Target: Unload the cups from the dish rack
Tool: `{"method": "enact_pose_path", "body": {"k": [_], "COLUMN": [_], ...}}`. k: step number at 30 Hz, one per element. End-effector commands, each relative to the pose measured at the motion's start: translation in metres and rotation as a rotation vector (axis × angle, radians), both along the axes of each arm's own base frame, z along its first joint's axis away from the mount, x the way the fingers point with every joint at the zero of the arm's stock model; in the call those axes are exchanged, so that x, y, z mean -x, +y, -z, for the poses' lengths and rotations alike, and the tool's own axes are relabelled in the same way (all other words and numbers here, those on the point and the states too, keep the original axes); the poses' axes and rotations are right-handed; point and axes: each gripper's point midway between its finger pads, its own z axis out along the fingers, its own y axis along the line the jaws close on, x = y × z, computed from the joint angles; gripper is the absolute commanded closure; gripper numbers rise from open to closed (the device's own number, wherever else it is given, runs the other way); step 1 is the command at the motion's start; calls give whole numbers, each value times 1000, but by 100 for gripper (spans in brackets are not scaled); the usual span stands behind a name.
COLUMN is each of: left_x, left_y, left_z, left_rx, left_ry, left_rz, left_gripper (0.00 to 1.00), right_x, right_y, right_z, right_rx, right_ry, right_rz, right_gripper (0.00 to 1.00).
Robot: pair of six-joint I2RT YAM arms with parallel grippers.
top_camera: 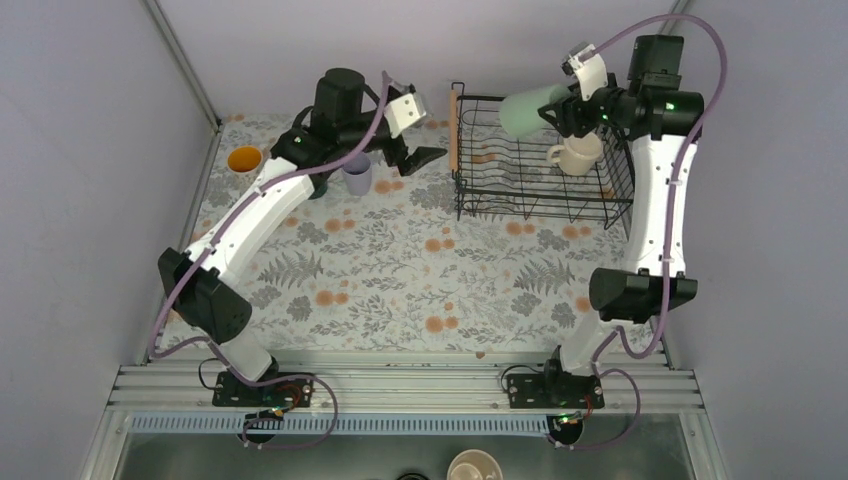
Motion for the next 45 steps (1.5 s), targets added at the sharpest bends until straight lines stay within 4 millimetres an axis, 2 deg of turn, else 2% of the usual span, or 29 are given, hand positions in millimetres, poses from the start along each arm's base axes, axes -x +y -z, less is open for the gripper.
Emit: {"method": "enact_pose_path", "body": {"k": [1, 4, 9, 15, 19, 35, 42, 45], "left_x": [-8, -6, 0, -1, -2, 18, 26, 25], "left_y": [1, 13, 12, 7, 3, 8, -10, -21], "left_z": [-24, -34, -35, -30, -33, -54, -65, -66], "left_rx": [182, 284, 349, 379, 392, 477, 474, 464], "left_ry": [90, 179, 249, 363, 370, 367, 362, 366], "left_rz": [164, 293, 413, 509, 543, 628, 660, 668], "left_gripper": [0, 0, 0, 0, 0, 0, 0, 0], "right_x": [19, 38, 65, 77, 87, 75, 63, 51], "right_y": [38, 55, 75, 87, 92, 97, 105, 108], "right_z": [-50, -77, -107, -111, -120, -101, -93, -85], "right_rx": [-205, -300, -428, -529, -587, -644, -653, -657], "right_ry": [-96, -140, -164, -135, -154, -91, -65, -43], "right_rz": [-150, -238, -378, -492, -551, -592, -606, -601], "right_gripper": [70, 70, 71, 70, 71, 71, 71, 71]}}
